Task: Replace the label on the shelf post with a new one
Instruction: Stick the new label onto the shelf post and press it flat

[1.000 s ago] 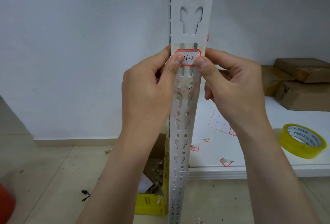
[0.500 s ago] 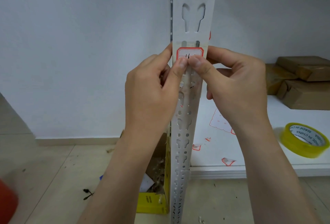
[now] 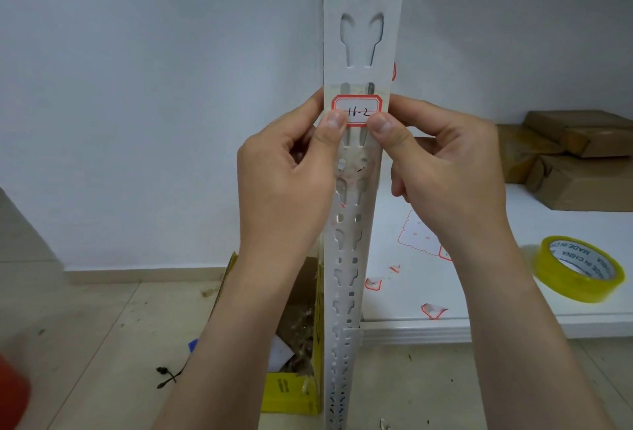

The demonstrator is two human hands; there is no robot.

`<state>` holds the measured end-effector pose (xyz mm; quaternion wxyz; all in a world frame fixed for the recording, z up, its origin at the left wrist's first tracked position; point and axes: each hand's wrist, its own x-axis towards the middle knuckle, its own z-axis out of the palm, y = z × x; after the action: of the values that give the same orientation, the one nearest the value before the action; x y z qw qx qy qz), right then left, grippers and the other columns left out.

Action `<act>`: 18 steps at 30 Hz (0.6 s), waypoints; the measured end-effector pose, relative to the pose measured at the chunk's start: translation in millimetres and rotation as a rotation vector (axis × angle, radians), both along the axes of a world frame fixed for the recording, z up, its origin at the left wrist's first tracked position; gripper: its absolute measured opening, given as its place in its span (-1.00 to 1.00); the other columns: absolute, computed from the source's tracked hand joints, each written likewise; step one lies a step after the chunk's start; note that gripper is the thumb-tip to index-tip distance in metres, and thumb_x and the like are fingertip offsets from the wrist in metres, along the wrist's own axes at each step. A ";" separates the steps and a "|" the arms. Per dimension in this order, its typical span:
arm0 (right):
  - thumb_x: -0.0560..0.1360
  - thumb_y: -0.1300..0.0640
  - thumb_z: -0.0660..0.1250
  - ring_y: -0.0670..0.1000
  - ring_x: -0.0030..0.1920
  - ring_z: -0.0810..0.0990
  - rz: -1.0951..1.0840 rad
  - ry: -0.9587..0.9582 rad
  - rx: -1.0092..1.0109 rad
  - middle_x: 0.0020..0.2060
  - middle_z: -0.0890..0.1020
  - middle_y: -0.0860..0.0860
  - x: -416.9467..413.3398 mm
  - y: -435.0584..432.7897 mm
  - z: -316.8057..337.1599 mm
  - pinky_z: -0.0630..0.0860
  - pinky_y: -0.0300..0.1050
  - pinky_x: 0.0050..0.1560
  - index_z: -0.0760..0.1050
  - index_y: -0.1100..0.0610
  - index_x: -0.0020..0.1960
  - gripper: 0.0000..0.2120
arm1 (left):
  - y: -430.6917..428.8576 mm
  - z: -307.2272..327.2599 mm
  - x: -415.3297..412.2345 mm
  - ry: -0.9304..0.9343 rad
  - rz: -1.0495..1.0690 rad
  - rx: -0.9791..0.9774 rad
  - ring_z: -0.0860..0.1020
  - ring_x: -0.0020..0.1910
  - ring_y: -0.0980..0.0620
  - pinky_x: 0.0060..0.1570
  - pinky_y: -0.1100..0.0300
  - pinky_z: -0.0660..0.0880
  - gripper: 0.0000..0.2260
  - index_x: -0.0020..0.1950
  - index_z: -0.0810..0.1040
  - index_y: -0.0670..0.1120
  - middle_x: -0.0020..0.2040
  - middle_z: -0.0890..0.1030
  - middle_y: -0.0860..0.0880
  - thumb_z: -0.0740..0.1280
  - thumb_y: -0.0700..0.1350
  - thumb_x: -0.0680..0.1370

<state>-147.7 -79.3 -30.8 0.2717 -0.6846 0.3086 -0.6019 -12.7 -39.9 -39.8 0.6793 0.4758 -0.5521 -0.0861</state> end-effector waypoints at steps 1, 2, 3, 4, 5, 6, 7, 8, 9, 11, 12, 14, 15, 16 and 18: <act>0.61 0.10 0.44 -0.08 -0.53 0.46 -0.004 -0.010 0.010 -0.22 0.74 -0.19 -0.1 0.4 0.3 0.41 -0.34 -0.50 0.66 -0.10 0.20 -0.81 | -0.1 -0.3 -1.7 0.030 -0.002 -0.003 0.70 -0.06 -0.08 -0.12 0.10 0.68 -0.75 0.34 0.66 -0.02 -0.05 0.75 -0.15 0.33 -0.10 0.68; 0.61 0.09 0.44 -0.11 -0.54 0.47 -0.009 -0.021 0.017 -0.27 0.72 -0.23 0.1 0.9 0.6 0.41 -0.36 -0.50 0.66 -0.11 0.18 -0.82 | -0.4 -0.5 -3.1 0.064 -0.007 -0.003 0.72 -0.07 0.01 -0.13 0.21 0.68 -0.74 0.35 0.66 -0.06 -0.04 0.77 -0.05 0.33 -0.10 0.68; 0.61 0.08 0.44 -0.12 -0.55 0.48 -0.016 -0.033 0.024 -0.34 0.69 -0.28 0.4 1.5 1.1 0.41 -0.38 -0.51 0.66 -0.11 0.15 -0.85 | -0.8 -0.5 -4.4 0.100 -0.014 -0.002 0.73 -0.06 0.08 -0.13 0.28 0.66 -0.74 0.35 0.66 -0.08 -0.01 0.78 0.02 0.33 -0.10 0.68; 0.61 0.06 0.43 -0.14 -0.56 0.48 -0.023 -0.044 0.033 -0.41 0.66 -0.32 1.1 2.5 1.8 0.40 -0.39 -0.51 0.67 -0.11 0.12 -0.88 | -1.4 -0.5 -5.5 0.134 -0.022 -0.001 0.73 -0.07 0.13 -0.14 0.32 0.64 -0.74 0.34 0.67 -0.09 -0.01 0.78 0.05 0.34 -0.09 0.68; 0.61 0.04 0.43 -0.15 -0.57 0.48 -0.031 -0.057 0.047 -0.46 0.62 -0.33 2.5 3.2 2.7 0.39 -0.40 -0.52 0.68 -0.10 0.09 -0.90 | -2.1 -0.2 -6.0 0.160 -0.028 -0.001 0.72 -0.11 0.18 -0.17 0.33 0.63 -0.75 0.31 0.68 -0.09 -0.05 0.78 0.07 0.34 -0.07 0.68; 0.61 0.02 0.42 -0.16 -0.58 0.47 -0.039 -0.074 0.067 -0.52 0.59 -0.33 3.9 3.9 3.5 0.39 -0.41 -0.52 0.70 -0.07 0.07 -0.91 | -2.9 0.5 -6.0 0.176 -0.029 -0.001 0.70 -0.17 0.20 -0.21 0.33 0.61 -0.75 0.28 0.70 -0.08 -0.11 0.78 0.06 0.34 -0.05 0.68; 0.60 0.00 0.42 -0.19 -0.58 0.48 -0.045 -0.096 0.090 -0.55 0.57 -0.31 5.4 4.5 3.9 0.38 -0.42 -0.53 0.71 -0.03 0.04 -0.89 | -3.6 1.5 -6.0 0.183 -0.032 0.000 0.65 -0.23 0.21 -0.25 0.31 0.59 -0.76 0.24 0.73 -0.07 -0.18 0.76 0.02 0.34 -0.03 0.67; 0.60 -0.02 0.42 -0.22 -0.57 0.50 -0.047 -0.121 0.116 -0.56 0.56 -0.30 6.7 5.3 4.3 0.38 -0.43 -0.52 0.73 0.00 0.03 -0.86 | -3.5 3.1 -6.3 0.191 -0.040 0.004 0.61 -0.27 0.19 -0.28 0.27 0.57 -0.77 0.19 0.75 -0.05 -0.22 0.75 -0.04 0.35 -0.01 0.67; 0.59 -0.03 0.42 -0.25 -0.55 0.52 -0.046 -0.144 0.135 -0.55 0.57 -0.29 8.2 5.9 4.6 0.39 -0.45 -0.51 0.74 0.03 0.02 -0.83 | -3.5 4.7 -6.6 0.202 -0.047 0.009 0.58 -0.29 0.19 -0.30 0.24 0.56 -0.77 0.15 0.76 -0.05 -0.24 0.74 -0.07 0.35 0.00 0.66; 0.58 -0.06 0.43 -0.30 -0.52 0.54 -0.061 -0.162 0.140 -0.51 0.60 -0.29 11.4 6.9 4.8 0.40 -0.50 -0.44 0.77 0.05 0.02 -0.79 | -3.0 7.0 -7.9 0.221 -0.035 0.017 0.55 -0.35 0.25 -0.35 0.37 0.49 -0.76 0.12 0.77 -0.06 -0.33 0.70 0.00 0.37 0.02 0.65; 0.58 -0.08 0.44 -0.32 -0.50 0.55 -0.076 -0.156 0.132 -0.50 0.59 -0.30 12.8 7.3 4.6 0.40 -0.51 -0.41 0.77 0.03 0.02 -0.78 | -3.0 7.4 -8.5 0.220 -0.021 0.019 0.54 -0.37 0.24 -0.37 0.41 0.45 -0.75 0.12 0.77 -0.07 -0.36 0.68 0.02 0.37 0.03 0.65; 0.58 -0.09 0.43 -0.33 -0.50 0.54 -0.099 -0.135 0.115 -0.53 0.56 -0.32 15.1 7.8 4.5 0.40 -0.51 -0.40 0.77 0.01 0.03 -0.78 | -2.4 7.9 -9.8 0.184 0.014 0.014 0.52 -0.36 0.14 -0.39 0.39 0.43 -0.74 0.12 0.77 -0.04 -0.34 0.69 -0.03 0.35 0.06 0.66; 0.59 -0.09 0.42 -0.33 -0.50 0.54 -0.106 -0.120 0.102 -0.54 0.55 -0.33 15.7 7.8 4.5 0.40 -0.51 -0.40 0.77 0.01 0.04 -0.78 | -1.6 8.3 -10.5 0.151 0.037 0.011 0.50 -0.37 0.11 -0.39 0.37 0.41 -0.74 0.10 0.77 -0.03 -0.36 0.66 -0.05 0.33 0.07 0.67; 0.60 -0.09 0.40 -0.33 -0.49 0.54 -0.114 -0.100 0.086 -0.55 0.53 -0.34 16.0 8.1 4.8 0.39 -0.51 -0.40 0.76 0.00 0.04 -0.78 | -0.8 8.5 -11.2 0.119 0.056 0.008 0.46 -0.39 0.12 -0.41 0.36 0.38 -0.72 0.07 0.77 -0.02 -0.39 0.62 -0.05 0.31 0.07 0.68; 0.63 -0.06 0.37 -0.33 -0.49 0.54 -0.127 -0.060 0.052 -0.56 0.51 -0.37 15.7 8.3 5.5 0.38 -0.52 -0.41 0.75 0.00 0.04 -0.79 | 0.3 9.0 -12.3 0.093 0.077 0.013 0.37 -0.48 0.21 -0.46 0.41 0.29 -0.68 -0.10 0.74 -0.04 -0.50 0.50 0.06 0.28 0.05 0.70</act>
<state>-132.0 -71.0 -25.3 0.2597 -0.6380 0.3587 -0.6300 -25.1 -39.6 -30.8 0.7041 0.4963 -0.5006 -0.0856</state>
